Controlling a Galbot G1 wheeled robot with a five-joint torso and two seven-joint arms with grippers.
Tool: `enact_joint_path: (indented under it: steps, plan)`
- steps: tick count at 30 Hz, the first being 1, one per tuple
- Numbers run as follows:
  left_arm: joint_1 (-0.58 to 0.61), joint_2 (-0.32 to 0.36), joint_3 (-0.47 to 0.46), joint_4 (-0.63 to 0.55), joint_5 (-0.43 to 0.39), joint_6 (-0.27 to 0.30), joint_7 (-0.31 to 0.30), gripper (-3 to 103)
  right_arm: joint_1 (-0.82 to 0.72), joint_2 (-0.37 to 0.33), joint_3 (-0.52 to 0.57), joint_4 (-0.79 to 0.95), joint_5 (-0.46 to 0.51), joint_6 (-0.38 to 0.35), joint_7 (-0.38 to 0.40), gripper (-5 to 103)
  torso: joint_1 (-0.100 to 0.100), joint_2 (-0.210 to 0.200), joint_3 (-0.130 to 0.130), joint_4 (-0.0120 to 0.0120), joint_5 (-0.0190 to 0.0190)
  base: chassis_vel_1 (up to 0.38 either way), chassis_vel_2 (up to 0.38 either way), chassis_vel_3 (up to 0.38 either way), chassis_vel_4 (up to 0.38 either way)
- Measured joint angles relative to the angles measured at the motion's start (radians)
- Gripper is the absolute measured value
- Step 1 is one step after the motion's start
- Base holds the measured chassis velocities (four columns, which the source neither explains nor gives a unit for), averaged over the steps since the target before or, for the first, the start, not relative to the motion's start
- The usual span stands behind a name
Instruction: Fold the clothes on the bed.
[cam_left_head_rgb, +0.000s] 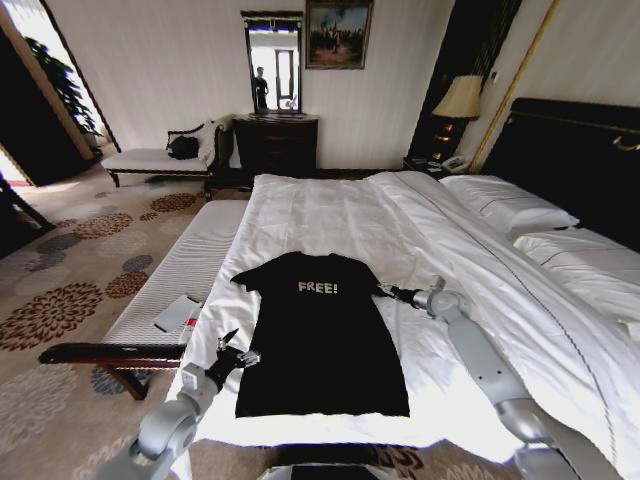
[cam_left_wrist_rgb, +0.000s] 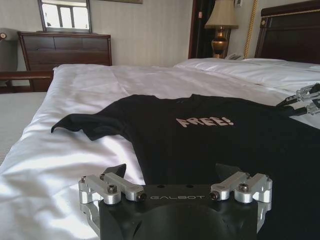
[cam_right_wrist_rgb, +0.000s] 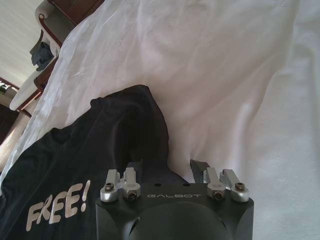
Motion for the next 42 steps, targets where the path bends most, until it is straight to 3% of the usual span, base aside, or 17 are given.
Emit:
enact_joint_path:
  steps: [2,3,5,6,9,12,15,31,42]
  plan:
    - [-0.003,0.0,0.003,0.001,0.0,0.0,0.0,100,-0.003,0.0,0.002,0.004,0.0,0.0,0.0,59,0.0,0.0,0.0,0.0,0.0,0.0,0.0,0.0,0.0]
    - [-0.006,0.0,0.005,0.003,-0.001,0.0,0.0,100,-0.007,0.0,0.004,0.007,0.0,0.0,0.001,48,0.0,0.0,0.0,0.0,0.0,0.0,0.0,0.0,0.0]
    - [-0.011,0.001,0.007,0.005,-0.003,0.0,0.0,100,-0.012,-0.001,0.005,0.012,-0.002,0.0,0.001,37,0.0,0.0,0.0,0.0,0.0,0.0,0.0,0.0,0.0]
    - [-0.011,0.001,0.007,0.005,-0.003,0.0,0.0,100,-0.012,-0.001,0.005,0.012,-0.002,0.0,0.001,37,0.0,0.0,0.0,0.0,0.0,0.0,0.0,0.0,0.0]
    - [-0.018,0.007,0.009,0.008,-0.009,0.001,0.0,100,-0.015,-0.001,0.009,0.013,-0.004,-0.001,0.005,20,0.0,0.0,0.0,0.0001,0.0,0.0,0.0,0.0,0.0]
    - [-0.021,0.012,0.01,0.01,-0.013,0.001,0.0,100,-0.015,-0.003,0.01,0.013,-0.006,-0.001,0.005,15,0.0,0.0,0.0,-0.0001,0.0,0.0,0.0,0.0,0.0]
    - [-0.022,0.013,0.007,0.011,-0.016,0.001,0.0,100,-0.006,-0.004,0.006,0.009,-0.006,-0.002,0.006,2,0.0,0.0,0.0,0.0,0.0,0.0,0.0,0.0,0.0]
    - [-0.016,0.013,-0.004,0.007,-0.017,0.001,0.0,100,0.128,-0.046,-0.099,-0.13,-0.036,0.031,-0.021,1,0.0,0.0,0.0,0.0001,0.0001,0.0,0.0,0.0,0.0]
    - [-0.015,0.015,-0.009,0.003,-0.019,0.001,0.0,100,0.221,-0.074,-0.172,-0.231,-0.132,0.074,-0.082,1,0.0,0.0,0.0,-0.0001,0.0,0.0,0.0,0.0,0.0]
